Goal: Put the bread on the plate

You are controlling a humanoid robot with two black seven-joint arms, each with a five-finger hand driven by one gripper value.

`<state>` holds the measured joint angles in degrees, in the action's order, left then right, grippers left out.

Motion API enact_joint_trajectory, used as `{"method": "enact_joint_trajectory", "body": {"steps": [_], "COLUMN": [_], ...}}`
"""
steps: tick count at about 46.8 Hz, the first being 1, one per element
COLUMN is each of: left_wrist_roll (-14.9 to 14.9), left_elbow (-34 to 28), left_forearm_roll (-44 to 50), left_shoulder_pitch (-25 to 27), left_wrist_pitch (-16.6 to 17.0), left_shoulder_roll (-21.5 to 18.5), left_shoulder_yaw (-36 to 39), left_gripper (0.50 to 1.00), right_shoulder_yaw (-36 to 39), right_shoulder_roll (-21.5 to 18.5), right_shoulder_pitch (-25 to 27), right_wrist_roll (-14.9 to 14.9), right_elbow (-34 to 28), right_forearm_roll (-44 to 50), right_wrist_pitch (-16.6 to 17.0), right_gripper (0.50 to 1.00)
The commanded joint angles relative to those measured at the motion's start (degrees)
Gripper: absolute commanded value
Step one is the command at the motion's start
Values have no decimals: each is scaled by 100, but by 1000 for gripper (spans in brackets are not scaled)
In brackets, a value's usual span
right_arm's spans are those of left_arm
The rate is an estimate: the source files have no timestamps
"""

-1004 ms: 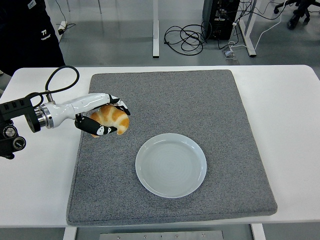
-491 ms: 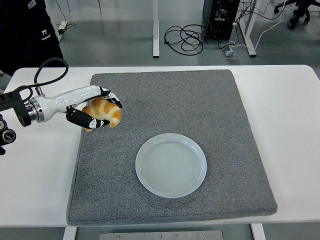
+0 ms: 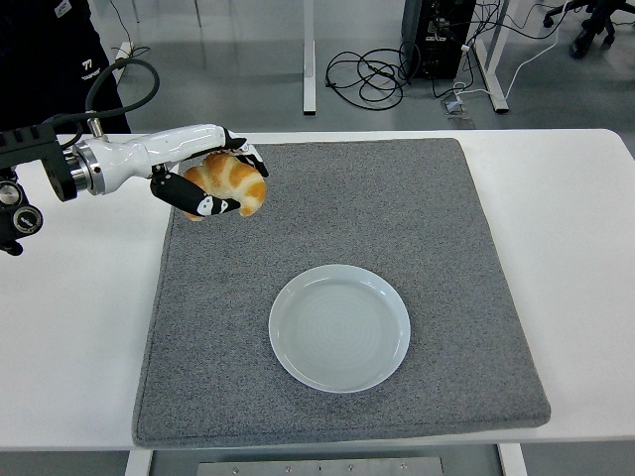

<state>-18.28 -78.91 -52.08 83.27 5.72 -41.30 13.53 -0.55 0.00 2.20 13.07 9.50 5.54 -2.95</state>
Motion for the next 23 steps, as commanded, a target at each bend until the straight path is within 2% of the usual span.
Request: {"method": "enact_joint_trajectory", "body": {"steps": [1, 9, 23], "left_wrist_roll": [96, 289, 676], "left_elbow": [-1, -1, -1], "left_forearm_roll": [5, 14, 31], "left_shoulder_pitch": [66, 189, 462], "left_wrist_pitch": [-1, 8, 52], "left_shoulder_roll": [113, 491, 1422], "left_shoulder_yaw": [-9, -18, -26], "left_gripper": [500, 500, 500], "right_shoulder_yaw": [2, 2, 2], "right_shoulder_roll": [0, 0, 0], "right_shoulder_pitch": [0, 0, 18], "right_wrist_roll": [-6, -6, 3], "right_elbow": [0, 0, 0], "right_forearm_roll": [0, 0, 0], "right_wrist_pitch": [-4, 5, 5], "right_gripper": [1000, 1000, 1000]}}
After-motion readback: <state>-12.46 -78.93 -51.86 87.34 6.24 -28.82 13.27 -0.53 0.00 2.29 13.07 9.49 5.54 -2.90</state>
